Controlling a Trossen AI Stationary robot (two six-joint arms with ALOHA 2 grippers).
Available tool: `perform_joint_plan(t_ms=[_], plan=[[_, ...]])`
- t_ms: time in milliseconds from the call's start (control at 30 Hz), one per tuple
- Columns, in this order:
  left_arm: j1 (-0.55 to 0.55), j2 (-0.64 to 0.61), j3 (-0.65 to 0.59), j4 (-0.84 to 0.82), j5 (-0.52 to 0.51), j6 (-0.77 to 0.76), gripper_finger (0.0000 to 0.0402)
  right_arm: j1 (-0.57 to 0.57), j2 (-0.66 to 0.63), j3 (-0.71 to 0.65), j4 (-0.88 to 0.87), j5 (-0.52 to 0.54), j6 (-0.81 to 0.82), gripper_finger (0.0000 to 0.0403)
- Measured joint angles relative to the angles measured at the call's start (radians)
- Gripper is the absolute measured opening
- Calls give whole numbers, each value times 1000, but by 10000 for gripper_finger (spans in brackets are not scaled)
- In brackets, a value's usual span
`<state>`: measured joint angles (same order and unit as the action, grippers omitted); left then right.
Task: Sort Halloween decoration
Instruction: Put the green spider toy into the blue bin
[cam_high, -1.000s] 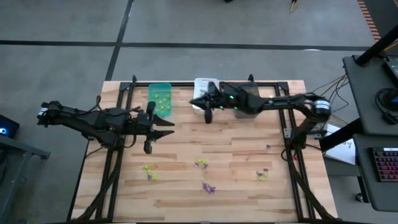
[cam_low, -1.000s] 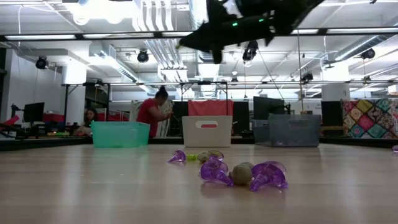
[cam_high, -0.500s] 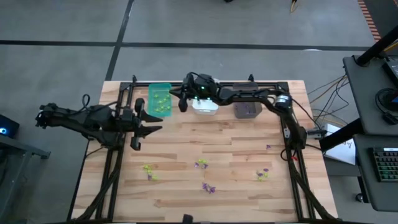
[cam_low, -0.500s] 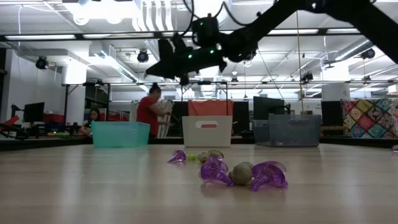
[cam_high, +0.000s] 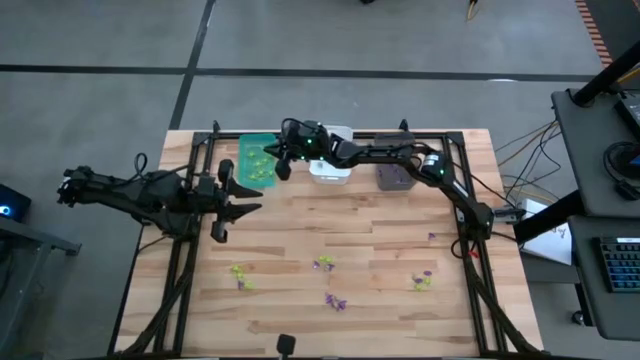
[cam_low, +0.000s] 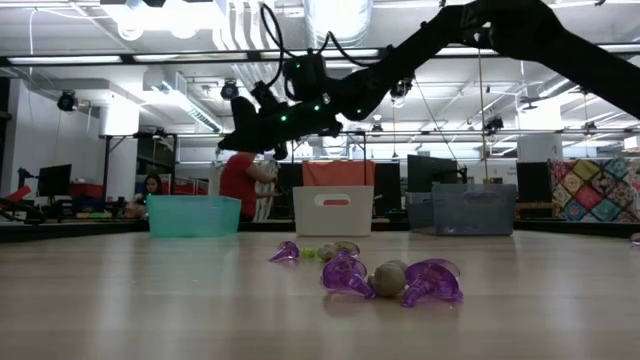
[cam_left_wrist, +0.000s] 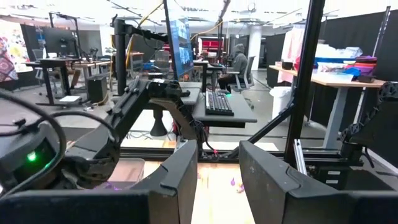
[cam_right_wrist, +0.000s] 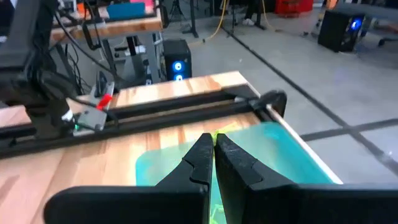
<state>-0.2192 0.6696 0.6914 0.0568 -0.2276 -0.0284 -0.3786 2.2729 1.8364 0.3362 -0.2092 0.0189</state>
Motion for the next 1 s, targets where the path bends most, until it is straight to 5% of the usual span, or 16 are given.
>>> perform_joint_plan(t_ms=[700, 1000], plan=[[0, 36, 1, 20, -2, 16, 102, 1, 32, 36, -65, -12, 25, 137], [0, 43, 2, -61, -22, -63, 102, 12, -108, 42, -380, -97, -44, 134]])
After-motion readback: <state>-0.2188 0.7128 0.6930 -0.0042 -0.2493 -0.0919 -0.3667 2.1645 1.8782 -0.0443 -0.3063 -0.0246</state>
